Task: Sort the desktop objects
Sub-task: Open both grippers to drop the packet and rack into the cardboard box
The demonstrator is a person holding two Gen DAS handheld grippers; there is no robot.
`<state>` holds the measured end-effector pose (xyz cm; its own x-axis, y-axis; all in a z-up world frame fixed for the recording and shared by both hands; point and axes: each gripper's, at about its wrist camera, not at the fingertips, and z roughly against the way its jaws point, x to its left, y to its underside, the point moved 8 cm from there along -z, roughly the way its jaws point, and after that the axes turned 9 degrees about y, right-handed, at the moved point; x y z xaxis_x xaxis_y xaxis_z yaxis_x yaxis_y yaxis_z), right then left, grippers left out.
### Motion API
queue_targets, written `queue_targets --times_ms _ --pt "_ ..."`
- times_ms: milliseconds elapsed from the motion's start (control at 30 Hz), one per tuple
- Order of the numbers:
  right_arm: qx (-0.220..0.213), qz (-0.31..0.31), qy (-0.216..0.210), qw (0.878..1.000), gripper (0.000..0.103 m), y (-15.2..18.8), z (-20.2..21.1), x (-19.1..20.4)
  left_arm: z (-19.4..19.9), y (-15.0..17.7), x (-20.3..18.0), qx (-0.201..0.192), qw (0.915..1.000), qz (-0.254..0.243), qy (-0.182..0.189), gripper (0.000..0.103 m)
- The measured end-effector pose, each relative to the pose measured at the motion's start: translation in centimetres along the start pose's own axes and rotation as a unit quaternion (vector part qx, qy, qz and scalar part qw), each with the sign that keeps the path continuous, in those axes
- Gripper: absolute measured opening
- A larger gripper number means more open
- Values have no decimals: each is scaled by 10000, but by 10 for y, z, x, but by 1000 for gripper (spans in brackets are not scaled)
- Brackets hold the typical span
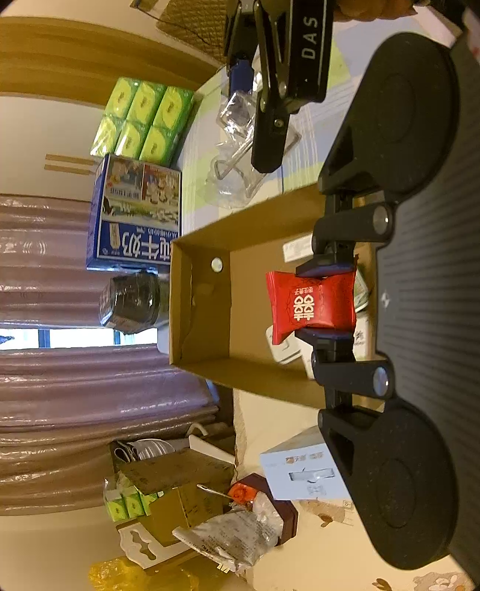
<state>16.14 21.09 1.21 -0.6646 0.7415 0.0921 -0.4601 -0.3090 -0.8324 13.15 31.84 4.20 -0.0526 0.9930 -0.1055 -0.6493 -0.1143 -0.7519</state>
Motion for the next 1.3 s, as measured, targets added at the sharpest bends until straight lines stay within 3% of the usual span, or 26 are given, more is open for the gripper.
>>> queue_targets --times_ms 433,533,933,1100,1167,1300 --pt "93 -218 12 9997 67 -5 -44 -2 -56 -6 31 227 9997 -36 -19 25" --pt "117 -237 24 9996 67 -3 -49 -5 -65 -3 35 208 9998 39 -14 44" --pt "281 -299 -25 9992 67 8 -57 -2 -55 5 49 176 9995 95 -232 44" --pt "373 -543 -286 9974 67 7 -62 2 -50 6 47 171 9996 80 -223 44" --pt "328 -692 -291 9966 79 5 -62 0 -50 6 47 175 9995 93 -230 44" --pt "200 -697 -252 9971 79 1 -55 -5 -48 8 48 183 9994 105 -269 44"
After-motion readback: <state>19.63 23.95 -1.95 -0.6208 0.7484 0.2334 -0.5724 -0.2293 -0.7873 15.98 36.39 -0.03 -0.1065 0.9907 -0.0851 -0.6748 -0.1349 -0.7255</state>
